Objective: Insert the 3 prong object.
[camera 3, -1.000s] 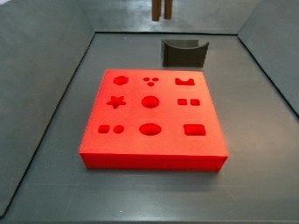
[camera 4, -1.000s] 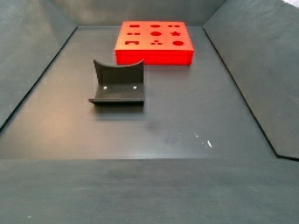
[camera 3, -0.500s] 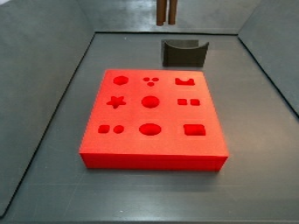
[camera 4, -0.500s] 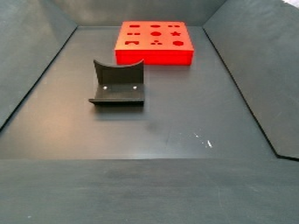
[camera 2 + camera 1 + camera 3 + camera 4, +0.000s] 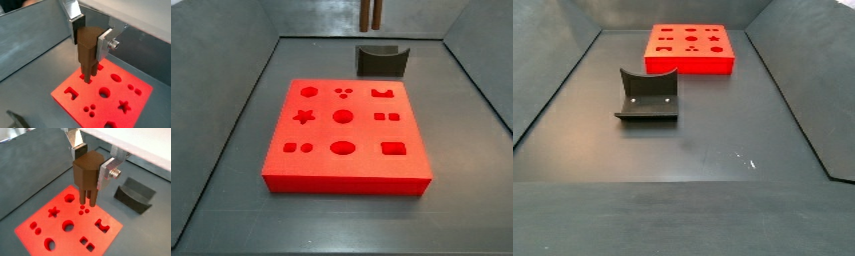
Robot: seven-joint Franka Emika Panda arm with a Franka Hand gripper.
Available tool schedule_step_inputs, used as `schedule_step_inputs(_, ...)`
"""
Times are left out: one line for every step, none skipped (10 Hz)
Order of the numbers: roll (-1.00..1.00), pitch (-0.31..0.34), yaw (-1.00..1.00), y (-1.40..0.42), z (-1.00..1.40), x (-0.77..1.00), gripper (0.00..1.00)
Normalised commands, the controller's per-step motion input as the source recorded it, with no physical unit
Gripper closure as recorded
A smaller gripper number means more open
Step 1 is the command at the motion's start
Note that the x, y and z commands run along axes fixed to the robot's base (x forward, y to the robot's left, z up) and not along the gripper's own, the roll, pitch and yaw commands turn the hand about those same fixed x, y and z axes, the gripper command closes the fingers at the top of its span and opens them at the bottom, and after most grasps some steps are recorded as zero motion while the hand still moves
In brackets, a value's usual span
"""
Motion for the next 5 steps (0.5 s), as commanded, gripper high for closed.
schedule_step_inputs(0.04,-0.010,0.90,-0.03,-0.02,0.22,1.00)
schedule_step_inputs(0.08,0.000,0.73,0.00,0.00,0.38,1.00)
schedule_step_inputs(0.14,-0.043,0.05,0.07,-0.43,0.00,1.00)
schedule_step_inputs(0.29,0.081,-0.09,0.00,-0.60,0.00,1.00)
schedule_step_inputs(0.31,0.120,-0.05,0.07,-0.46,-0.04,1.00)
